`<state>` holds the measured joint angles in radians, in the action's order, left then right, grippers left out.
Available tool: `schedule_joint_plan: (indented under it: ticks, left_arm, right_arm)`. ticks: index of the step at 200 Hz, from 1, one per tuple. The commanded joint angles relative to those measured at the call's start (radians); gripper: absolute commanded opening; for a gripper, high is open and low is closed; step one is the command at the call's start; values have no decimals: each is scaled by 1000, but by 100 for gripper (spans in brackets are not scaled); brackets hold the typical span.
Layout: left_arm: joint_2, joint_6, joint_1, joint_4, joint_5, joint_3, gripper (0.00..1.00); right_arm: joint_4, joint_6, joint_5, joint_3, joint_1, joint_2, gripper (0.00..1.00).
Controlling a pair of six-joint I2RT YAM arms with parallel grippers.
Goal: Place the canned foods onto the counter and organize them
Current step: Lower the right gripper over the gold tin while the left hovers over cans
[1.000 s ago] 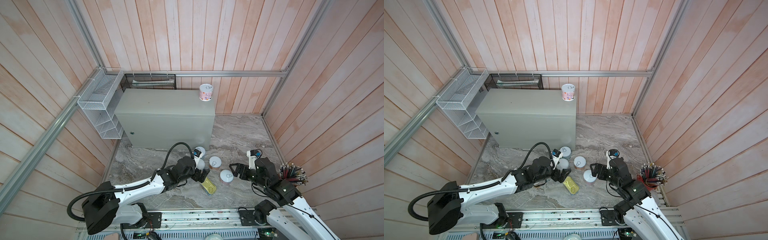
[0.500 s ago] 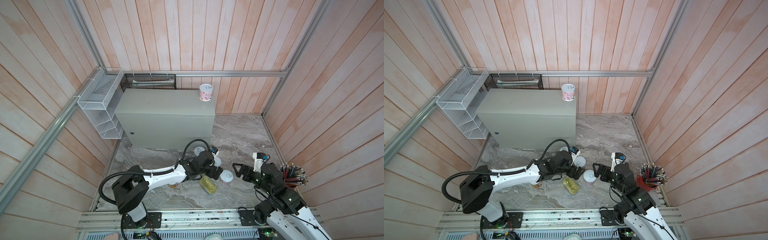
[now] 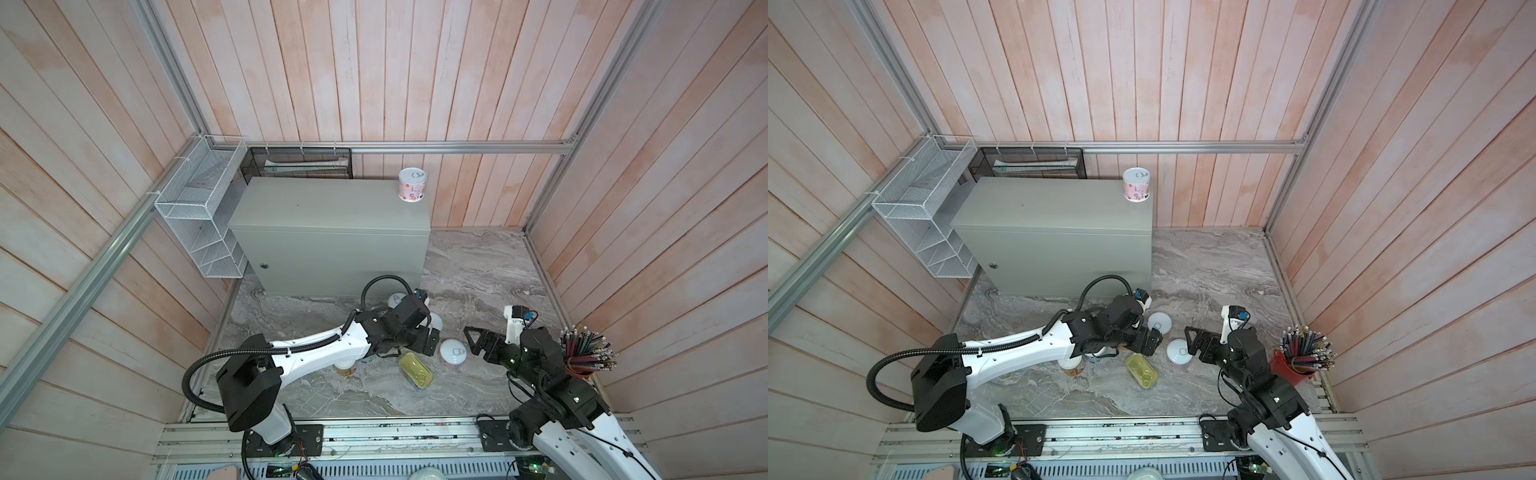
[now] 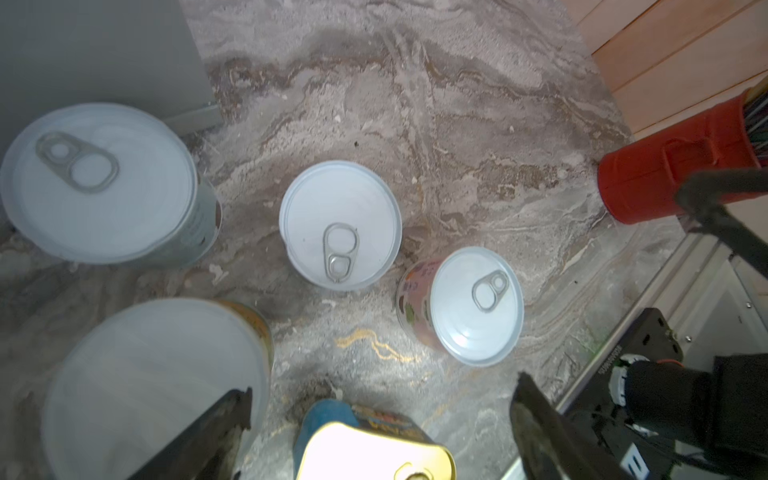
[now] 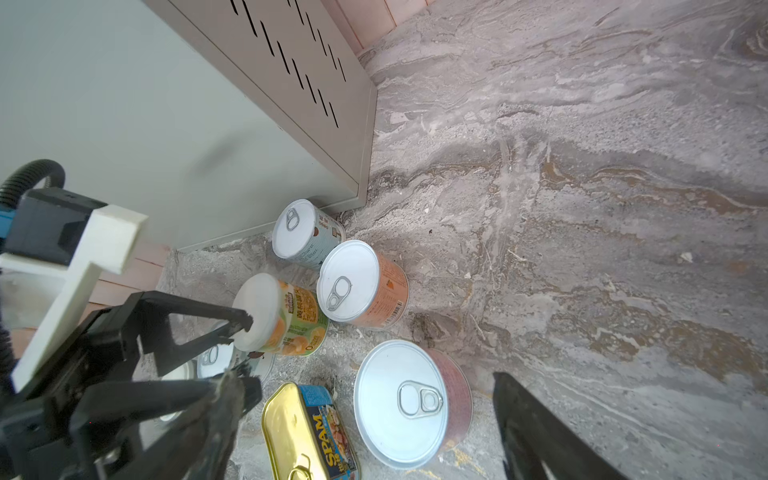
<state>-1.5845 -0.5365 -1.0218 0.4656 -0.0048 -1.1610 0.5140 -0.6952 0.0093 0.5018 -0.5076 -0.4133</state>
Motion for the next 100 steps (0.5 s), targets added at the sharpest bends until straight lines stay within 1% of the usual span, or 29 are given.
schedule_joint_plan:
  ticks: [1, 26, 46, 68, 84, 100]
  left_arm:
    - [44, -69, -4, 131, 30, 13, 100]
    - [70, -112, -5, 119, 97, 59, 100]
    - [62, -136, -4, 68, 170, 93, 100]
    - [64, -162, 0, 50, 181, 114, 100]
    - [94, -180, 13, 33, 191, 138, 100]
    - [144, -204, 41, -4, 201, 178, 100]
  right_arm:
    - [-59, 67, -39, -12, -4, -25, 94]
    - [-68, 90, -44, -16, -5, -59, 94]
    - [-103, 114, -101, -22, -7, -80, 93]
    - [-112, 128, -135, -22, -27, -99, 91]
    - [-115, 102, -124, -37, -56, -86, 89]
    - [-117, 74, -103, -58, -112, -64, 87]
